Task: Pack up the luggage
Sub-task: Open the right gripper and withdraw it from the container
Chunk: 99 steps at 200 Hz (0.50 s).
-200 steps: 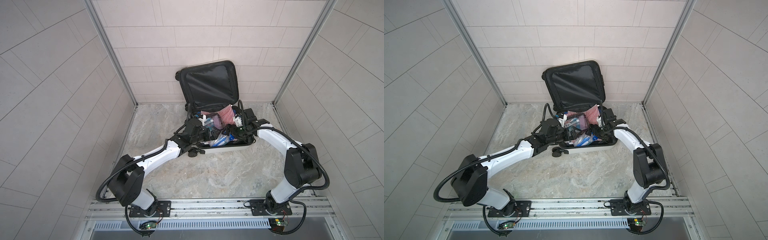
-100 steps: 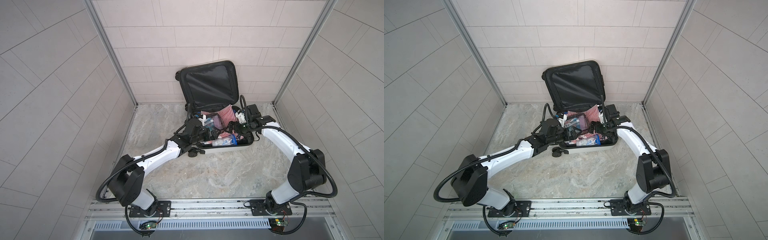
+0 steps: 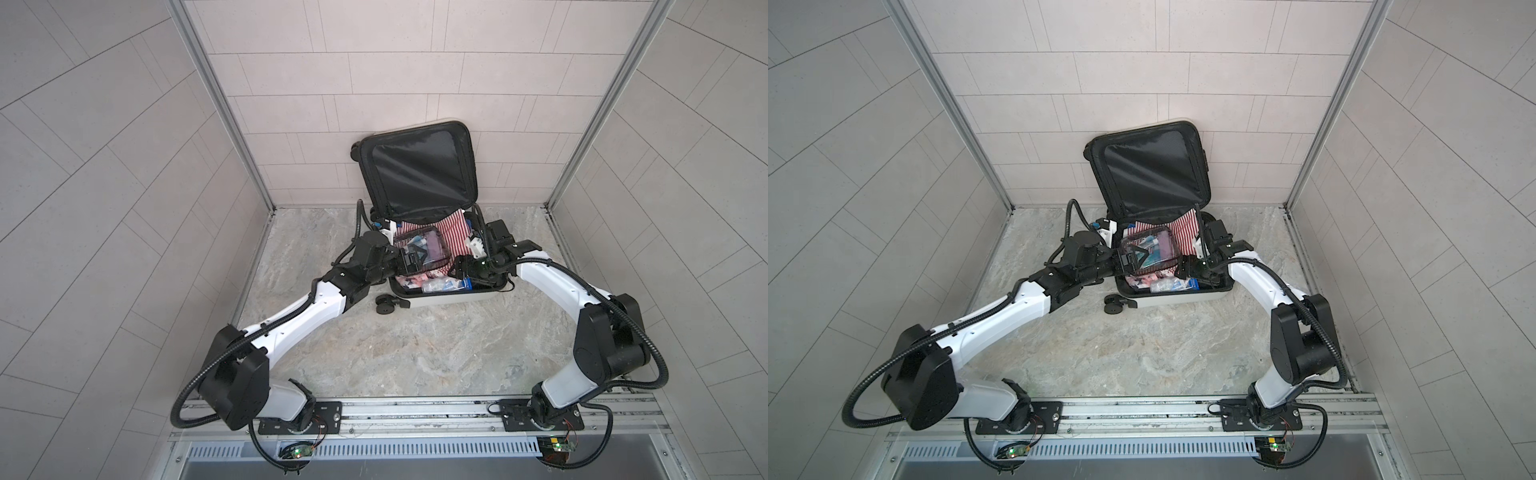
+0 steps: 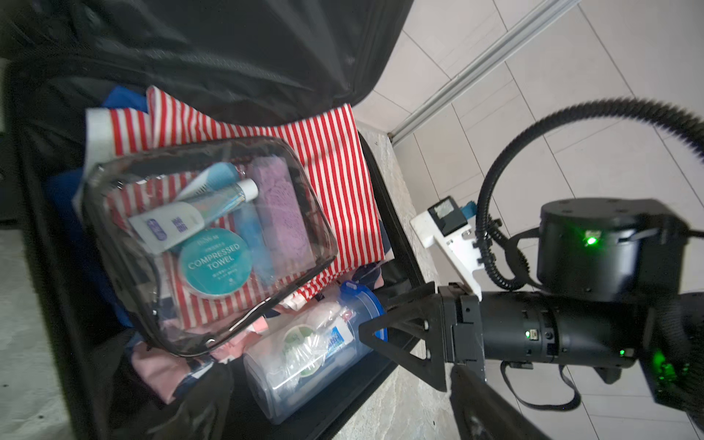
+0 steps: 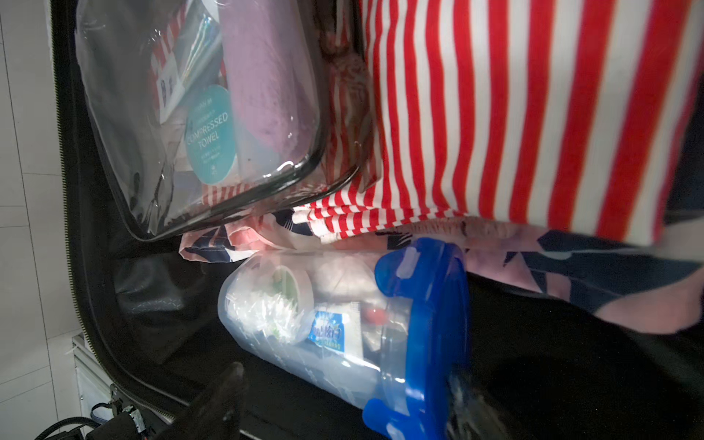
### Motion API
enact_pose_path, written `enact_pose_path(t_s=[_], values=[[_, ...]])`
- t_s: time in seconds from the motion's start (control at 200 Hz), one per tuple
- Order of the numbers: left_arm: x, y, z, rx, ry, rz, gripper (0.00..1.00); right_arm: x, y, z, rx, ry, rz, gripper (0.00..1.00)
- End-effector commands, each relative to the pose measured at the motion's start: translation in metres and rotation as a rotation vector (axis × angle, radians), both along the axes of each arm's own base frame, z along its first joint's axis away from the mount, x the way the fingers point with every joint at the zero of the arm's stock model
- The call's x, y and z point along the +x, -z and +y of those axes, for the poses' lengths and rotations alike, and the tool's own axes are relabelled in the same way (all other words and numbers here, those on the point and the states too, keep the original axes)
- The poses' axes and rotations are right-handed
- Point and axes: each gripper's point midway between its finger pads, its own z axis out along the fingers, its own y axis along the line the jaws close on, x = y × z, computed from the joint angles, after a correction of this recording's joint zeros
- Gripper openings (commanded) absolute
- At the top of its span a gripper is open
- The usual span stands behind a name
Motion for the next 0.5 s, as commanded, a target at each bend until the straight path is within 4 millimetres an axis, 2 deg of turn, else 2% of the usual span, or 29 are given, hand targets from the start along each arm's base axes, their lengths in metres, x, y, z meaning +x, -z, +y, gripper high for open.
enact_pose_path(t_s=[0.0,0.065,0.15,0.255,0.38,0.49], values=[[0.001,-0.006,0.025,0.028,-0.042,-0.015,0.93,0.001,-0.003,0.008,0.028,-0.012,-0.009,0.82],[0.005,-0.015,0.039,0.038,-0.069,-0.034,0.93,0.003,-0.01,0.006,0.014,-0.014,-0.024,0.83],[0.01,-0.031,0.057,0.071,-0.107,-0.065,0.93,0.006,-0.023,-0.002,-0.017,-0.004,-0.047,0.88],[0.017,-0.056,0.076,0.111,-0.148,-0.118,0.93,0.014,-0.049,-0.018,-0.065,0.023,-0.105,0.92],[0.023,-0.089,0.092,0.158,-0.191,-0.206,1.0,0.022,-0.083,-0.038,-0.129,0.064,-0.183,0.91],[0.027,-0.119,0.104,0.205,-0.247,-0.298,1.0,0.026,-0.114,-0.052,-0.195,0.09,-0.26,0.93]])
